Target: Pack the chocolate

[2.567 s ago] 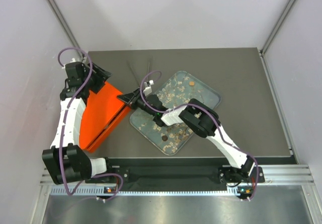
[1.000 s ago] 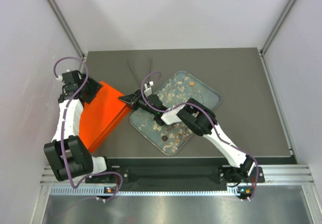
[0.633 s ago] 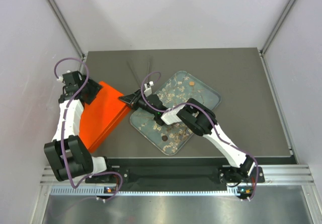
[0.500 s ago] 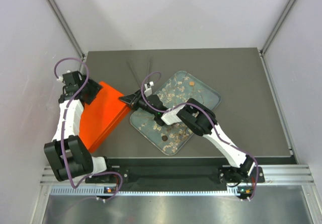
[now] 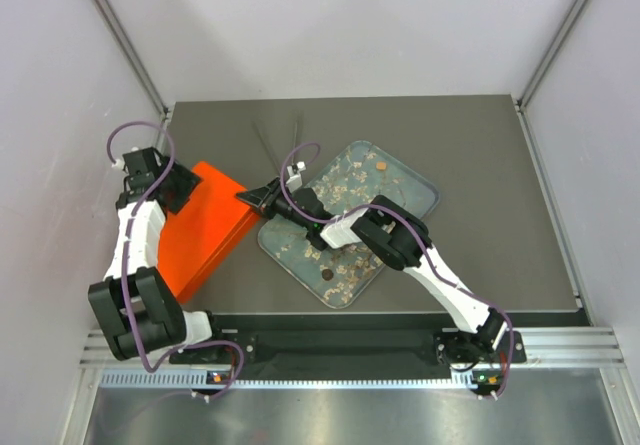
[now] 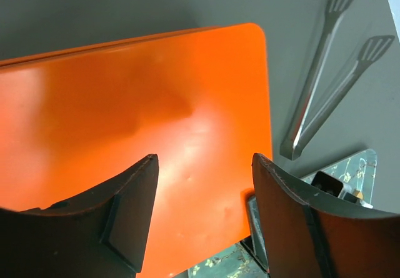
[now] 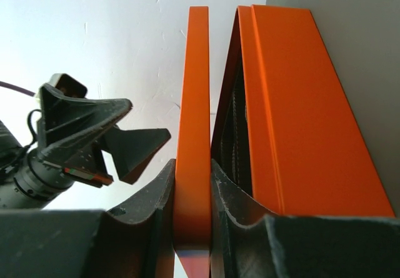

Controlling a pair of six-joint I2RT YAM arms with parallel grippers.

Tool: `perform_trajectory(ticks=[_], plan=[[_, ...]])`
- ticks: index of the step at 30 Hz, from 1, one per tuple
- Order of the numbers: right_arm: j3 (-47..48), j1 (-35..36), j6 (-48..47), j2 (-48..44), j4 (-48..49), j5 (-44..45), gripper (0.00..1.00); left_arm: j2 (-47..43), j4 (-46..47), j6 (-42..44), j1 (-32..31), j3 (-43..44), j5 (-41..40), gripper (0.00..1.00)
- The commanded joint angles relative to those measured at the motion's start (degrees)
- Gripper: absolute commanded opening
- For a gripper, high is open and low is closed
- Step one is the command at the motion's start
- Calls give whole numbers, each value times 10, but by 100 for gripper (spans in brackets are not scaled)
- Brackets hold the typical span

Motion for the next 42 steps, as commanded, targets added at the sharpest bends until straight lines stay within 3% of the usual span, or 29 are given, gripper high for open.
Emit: perform_trajectory(ticks=[1, 15, 31, 42], plan=[[-1, 7, -12, -19, 32, 19, 0, 6, 37, -3, 17, -9, 11, 66], [12, 6, -26, -26, -2, 17, 0, 17, 45, 8, 56, -36, 0, 62], [23, 5, -37, -39, -35, 23, 0, -38, 58, 23, 58, -23, 7, 64], [37, 6, -37, -39, -58, 25, 0, -25, 50, 22, 58, -22, 12, 64]])
